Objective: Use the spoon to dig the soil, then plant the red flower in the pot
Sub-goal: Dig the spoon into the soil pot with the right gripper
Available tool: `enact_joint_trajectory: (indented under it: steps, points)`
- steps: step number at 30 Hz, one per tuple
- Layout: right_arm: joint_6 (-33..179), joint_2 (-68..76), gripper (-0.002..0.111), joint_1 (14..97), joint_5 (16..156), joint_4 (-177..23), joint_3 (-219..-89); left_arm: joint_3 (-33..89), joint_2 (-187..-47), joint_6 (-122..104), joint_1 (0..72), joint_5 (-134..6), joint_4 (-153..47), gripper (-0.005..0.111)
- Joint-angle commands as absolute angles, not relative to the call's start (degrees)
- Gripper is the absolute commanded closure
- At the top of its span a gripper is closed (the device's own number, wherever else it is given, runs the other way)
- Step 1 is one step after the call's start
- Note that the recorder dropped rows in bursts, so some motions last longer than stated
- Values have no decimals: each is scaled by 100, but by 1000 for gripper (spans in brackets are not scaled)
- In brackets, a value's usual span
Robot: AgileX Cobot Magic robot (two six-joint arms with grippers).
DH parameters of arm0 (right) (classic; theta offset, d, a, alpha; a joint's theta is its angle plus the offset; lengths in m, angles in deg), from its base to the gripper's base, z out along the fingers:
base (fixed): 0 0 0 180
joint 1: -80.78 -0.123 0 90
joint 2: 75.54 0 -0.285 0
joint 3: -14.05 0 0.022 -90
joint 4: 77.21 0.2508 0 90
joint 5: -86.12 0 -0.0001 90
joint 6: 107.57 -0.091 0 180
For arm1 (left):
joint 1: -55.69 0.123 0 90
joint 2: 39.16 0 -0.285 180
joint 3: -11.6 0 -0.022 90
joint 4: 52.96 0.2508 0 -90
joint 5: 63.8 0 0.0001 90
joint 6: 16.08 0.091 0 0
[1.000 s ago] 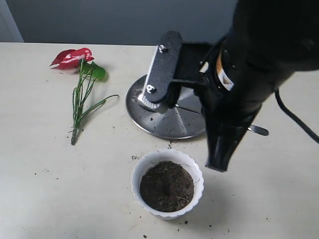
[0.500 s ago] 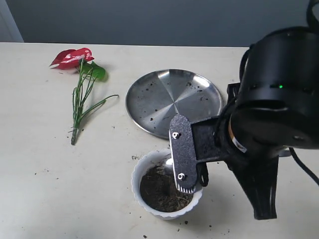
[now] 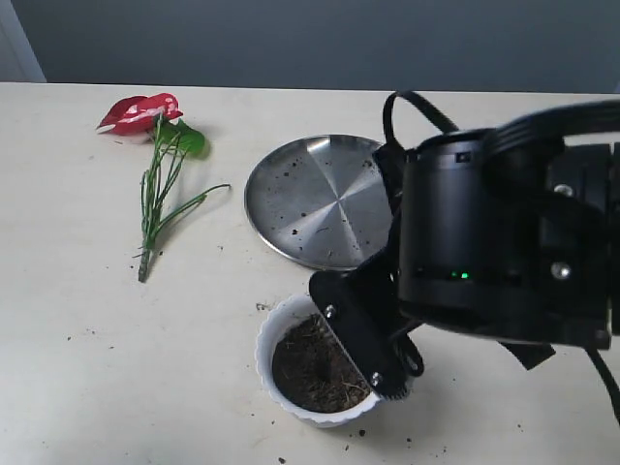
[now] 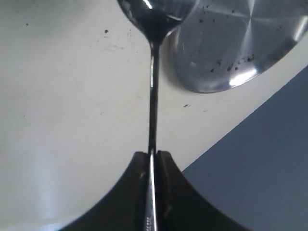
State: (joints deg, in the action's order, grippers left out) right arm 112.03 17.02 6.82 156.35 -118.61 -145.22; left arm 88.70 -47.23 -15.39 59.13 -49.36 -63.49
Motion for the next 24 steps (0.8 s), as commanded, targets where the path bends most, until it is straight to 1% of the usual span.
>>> enact_joint_trajectory:
  steps: [1, 10, 24]
  points:
    - [11740, 1827, 109, 536, 15608, -11927, -14488, 8882, -4695, -1550, 5899, -5006, -6341, 106]
    - [11744, 2385, 109, 536, 15608, -12833, -14488, 8882, -4695, -1550, 5899, -5006, -6341, 106]
    - [11744, 2894, 109, 536, 15608, -12745, -14502, 8882, -4695, -1550, 5899, -5006, -6341, 106]
